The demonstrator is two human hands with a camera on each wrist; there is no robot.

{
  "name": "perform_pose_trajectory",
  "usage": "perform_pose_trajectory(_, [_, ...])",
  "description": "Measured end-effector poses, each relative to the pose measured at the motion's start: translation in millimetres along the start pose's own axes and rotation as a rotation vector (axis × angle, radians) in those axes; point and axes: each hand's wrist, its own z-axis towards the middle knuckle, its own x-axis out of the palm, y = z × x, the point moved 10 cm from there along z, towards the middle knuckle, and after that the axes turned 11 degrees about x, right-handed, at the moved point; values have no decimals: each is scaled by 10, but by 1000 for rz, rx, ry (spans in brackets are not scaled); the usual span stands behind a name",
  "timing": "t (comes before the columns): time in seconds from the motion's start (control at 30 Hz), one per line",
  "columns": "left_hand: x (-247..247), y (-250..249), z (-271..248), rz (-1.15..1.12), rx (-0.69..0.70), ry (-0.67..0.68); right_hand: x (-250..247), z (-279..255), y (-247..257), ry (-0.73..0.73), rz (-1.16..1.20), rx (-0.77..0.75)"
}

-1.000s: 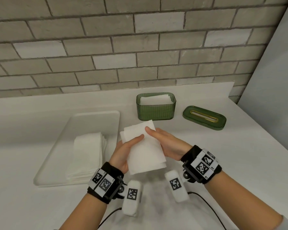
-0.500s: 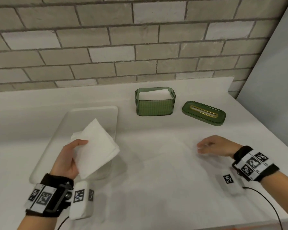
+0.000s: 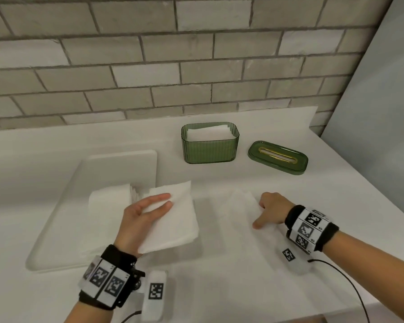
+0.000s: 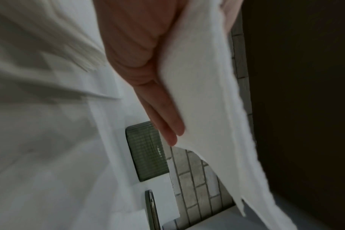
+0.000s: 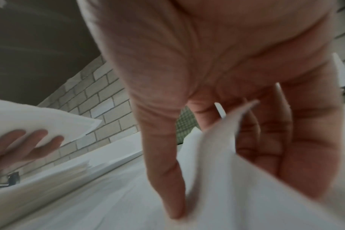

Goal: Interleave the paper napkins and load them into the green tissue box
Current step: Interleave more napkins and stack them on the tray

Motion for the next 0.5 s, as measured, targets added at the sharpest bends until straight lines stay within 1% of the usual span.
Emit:
perform_pose_trajectory(0.1, [97,103,-3,4,-16,30,-75,67,-16,-50,153,-36])
perform_pose_trajectory(0.17, [137,122,-1,4,-12,30,-338,42,12,-161,265,-111])
perform_pose_trajectory(0.23, [162,135,15,17,-7,27,-703,-95,72,-267,433,-195])
perform_pose_trajectory(0.27, [183,138,22,26,-7,28,-862,-187,96,-275,555,-223])
perform_pose_trajectory(0.3, [210,130,28,31,-5,35,-980,-277,132,-238,687,-261])
perform_pose_trajectory(0.37, [270,95,61,30,13,32,-1095,-467,269,-74,866,-369])
perform_pose_trajectory(0.43, [316,8,92,24,26,18,-1115,-680,454,91,875,-491])
perform_pose_trajectory(0.47, [358,-29,88,6,3,33,-1107,-782,537,152,856,-546])
perform_pose_trajectory(0.5, [422,-32,66,-41,-53,72,-1088,-880,616,201,837,-593])
